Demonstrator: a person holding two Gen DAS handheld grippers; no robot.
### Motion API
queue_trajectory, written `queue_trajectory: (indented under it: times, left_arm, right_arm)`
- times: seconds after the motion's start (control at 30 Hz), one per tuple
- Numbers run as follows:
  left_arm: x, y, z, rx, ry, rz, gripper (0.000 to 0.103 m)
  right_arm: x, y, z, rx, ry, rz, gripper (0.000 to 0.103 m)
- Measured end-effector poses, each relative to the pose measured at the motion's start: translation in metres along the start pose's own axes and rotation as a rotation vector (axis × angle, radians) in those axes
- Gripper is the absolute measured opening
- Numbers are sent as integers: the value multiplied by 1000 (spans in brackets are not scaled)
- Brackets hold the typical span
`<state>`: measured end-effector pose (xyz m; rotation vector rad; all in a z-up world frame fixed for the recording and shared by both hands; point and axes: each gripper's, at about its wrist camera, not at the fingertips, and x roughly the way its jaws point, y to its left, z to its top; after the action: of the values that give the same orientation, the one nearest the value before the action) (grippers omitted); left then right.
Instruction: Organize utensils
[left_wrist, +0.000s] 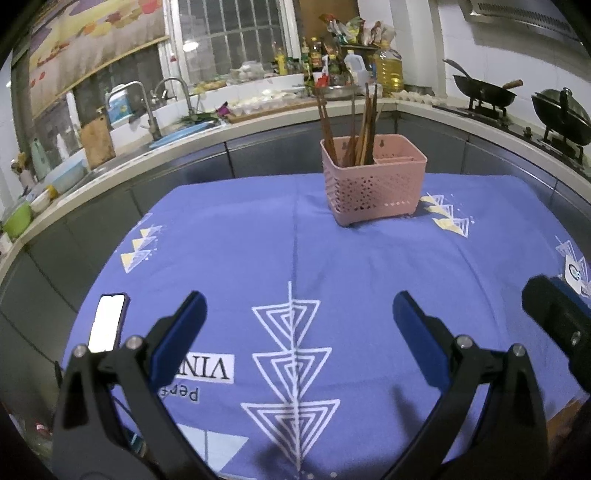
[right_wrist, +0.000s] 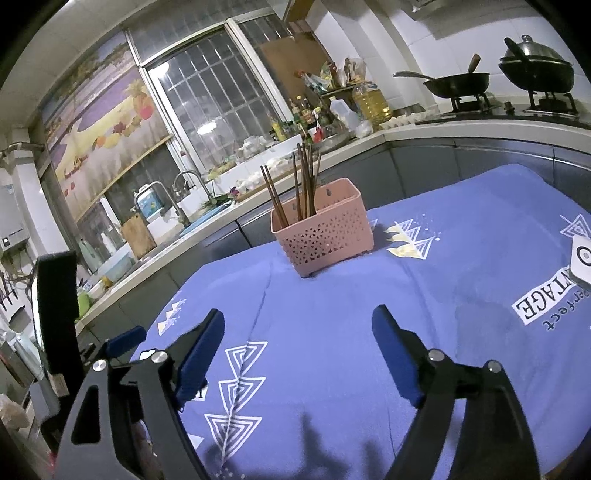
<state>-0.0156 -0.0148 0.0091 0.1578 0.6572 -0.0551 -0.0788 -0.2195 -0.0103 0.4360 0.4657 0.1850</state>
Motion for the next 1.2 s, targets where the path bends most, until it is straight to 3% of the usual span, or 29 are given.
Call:
queue_trajectory:
  times: [0.33,1.2]
  left_arm:
    - [1,-7,1,46,23,-23,97]
    - [2,19,4,5,10,50,97]
  right_arm:
    - [0,1,3,8,14,-1,82]
    - [9,17,12,-39,17,37,82]
